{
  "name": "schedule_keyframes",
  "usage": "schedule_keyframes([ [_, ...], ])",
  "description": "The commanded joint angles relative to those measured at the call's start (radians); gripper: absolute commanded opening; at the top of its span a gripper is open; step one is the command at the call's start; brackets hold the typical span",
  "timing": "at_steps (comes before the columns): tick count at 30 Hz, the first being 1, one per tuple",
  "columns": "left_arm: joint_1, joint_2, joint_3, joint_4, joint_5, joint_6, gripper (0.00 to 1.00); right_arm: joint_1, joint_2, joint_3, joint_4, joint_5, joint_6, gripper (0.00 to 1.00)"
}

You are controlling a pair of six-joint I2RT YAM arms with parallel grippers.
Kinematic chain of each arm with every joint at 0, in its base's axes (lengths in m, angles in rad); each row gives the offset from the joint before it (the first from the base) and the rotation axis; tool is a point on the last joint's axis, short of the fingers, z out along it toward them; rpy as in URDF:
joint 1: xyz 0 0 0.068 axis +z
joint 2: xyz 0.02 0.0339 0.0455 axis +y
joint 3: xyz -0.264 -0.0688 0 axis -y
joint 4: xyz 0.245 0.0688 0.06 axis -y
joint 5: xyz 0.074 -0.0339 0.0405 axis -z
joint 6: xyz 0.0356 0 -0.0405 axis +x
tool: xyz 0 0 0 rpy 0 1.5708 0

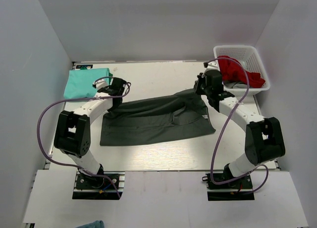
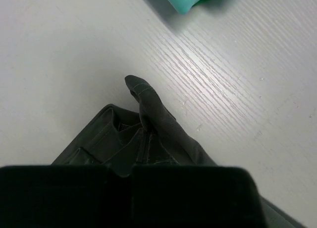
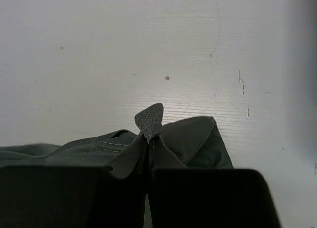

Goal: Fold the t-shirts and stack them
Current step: Fold the other side of the tshirt into a rectangle

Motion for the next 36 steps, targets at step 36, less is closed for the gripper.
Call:
schedule_keyframes([
  [36, -0.004, 0.14, 0.193, 0.189, -0.288, -0.015, 0.0, -0.008, 0.063, 0.126, 0.062, 0.043, -0.036, 0.0],
])
